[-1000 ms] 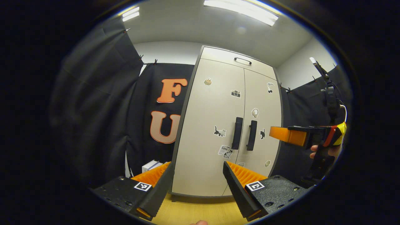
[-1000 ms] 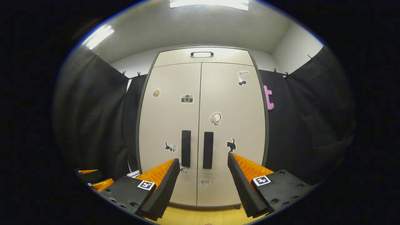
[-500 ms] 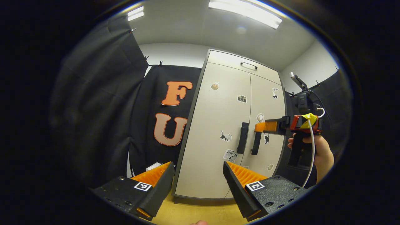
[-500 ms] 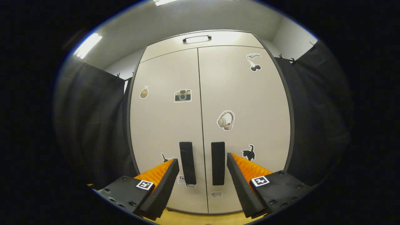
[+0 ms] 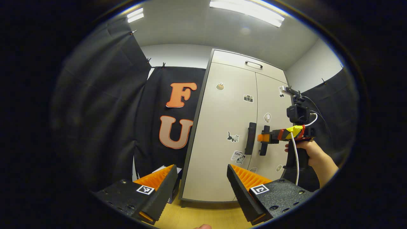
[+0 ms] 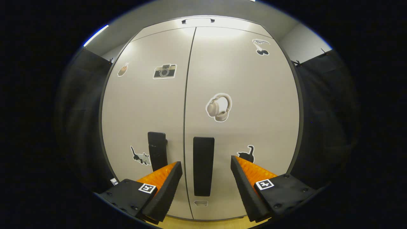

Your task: Open the right door of the double-door shoe cabinet with the right hand, and open the left door with the left hand.

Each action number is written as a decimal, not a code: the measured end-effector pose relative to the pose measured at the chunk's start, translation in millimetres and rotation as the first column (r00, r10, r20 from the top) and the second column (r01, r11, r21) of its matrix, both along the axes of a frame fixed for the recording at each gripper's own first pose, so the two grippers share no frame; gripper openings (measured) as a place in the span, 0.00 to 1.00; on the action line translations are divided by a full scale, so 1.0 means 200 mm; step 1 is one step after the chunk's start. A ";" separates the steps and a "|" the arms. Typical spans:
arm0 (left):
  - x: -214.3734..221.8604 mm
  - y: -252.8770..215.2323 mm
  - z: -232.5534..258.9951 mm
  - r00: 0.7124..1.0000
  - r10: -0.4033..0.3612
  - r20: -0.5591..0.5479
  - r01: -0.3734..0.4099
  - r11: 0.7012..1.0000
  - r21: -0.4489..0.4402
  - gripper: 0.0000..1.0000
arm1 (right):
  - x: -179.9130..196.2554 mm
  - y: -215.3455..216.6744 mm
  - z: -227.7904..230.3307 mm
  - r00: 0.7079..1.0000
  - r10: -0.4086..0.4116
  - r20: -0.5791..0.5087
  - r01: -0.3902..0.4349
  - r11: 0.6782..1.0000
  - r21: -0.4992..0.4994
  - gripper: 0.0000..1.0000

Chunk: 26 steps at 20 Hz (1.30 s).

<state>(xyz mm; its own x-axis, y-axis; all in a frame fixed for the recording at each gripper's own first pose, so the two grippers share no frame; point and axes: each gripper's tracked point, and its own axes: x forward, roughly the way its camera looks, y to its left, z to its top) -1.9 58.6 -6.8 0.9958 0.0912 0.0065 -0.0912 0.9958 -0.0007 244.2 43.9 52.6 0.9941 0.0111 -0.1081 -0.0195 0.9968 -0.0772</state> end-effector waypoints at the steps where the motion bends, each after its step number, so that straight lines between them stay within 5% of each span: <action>1: 0.00 0.00 0.00 1.000 0.002 0.002 -0.002 1.000 0.004 0.94 | 0.03 -0.01 -0.03 1.000 -0.005 -0.010 0.006 1.000 0.006 0.92; 2: -0.01 0.01 0.01 1.000 0.004 0.005 -0.004 1.000 0.011 0.94 | 0.06 -0.03 -0.04 1.000 -0.014 -0.015 0.014 1.000 0.001 0.98; 4: -0.01 0.02 0.01 1.000 0.010 0.012 -0.010 1.000 0.026 0.94 | 0.08 -0.05 -0.04 0.999 -0.032 -0.007 0.032 0.999 -0.010 0.89; 5: -0.01 0.03 0.01 1.000 0.014 0.012 -0.015 1.000 0.027 0.94 | 0.07 -0.05 -0.01 0.999 -0.034 0.021 0.034 0.999 -0.021 0.96; 7: 0.00 0.04 -0.01 1.000 0.016 0.004 -0.016 1.000 0.020 0.94 | 0.08 -0.03 -0.01 0.999 -0.031 0.026 0.031 0.999 -0.022 0.92; 11: 0.01 0.03 -0.01 1.000 0.004 0.006 -0.005 1.000 0.015 0.95 | 0.07 0.05 -0.05 0.999 0.028 0.018 -0.028 1.000 -0.002 0.62; 12: 0.01 0.03 -0.01 1.000 0.005 0.010 -0.006 1.000 0.019 0.94 | 0.07 0.05 -0.05 0.999 0.033 0.022 -0.033 0.999 -0.017 0.45; 16: 0.00 0.04 -0.04 0.999 0.038 -0.008 -0.038 0.999 0.019 0.94 | 0.06 0.04 -0.06 0.999 0.030 0.043 -0.030 0.999 0.010 0.34; 17: 0.00 0.04 -0.05 0.999 0.047 -0.013 -0.047 0.999 0.019 0.94 | 0.07 0.04 -0.06 0.998 0.034 0.047 -0.034 0.999 0.005 0.24; 26: 0.00 -0.01 -0.07 0.990 0.140 -0.033 -0.139 0.990 0.038 0.95 | -0.14 0.01 -0.05 0.983 0.185 0.001 -0.185 0.983 0.023 0.24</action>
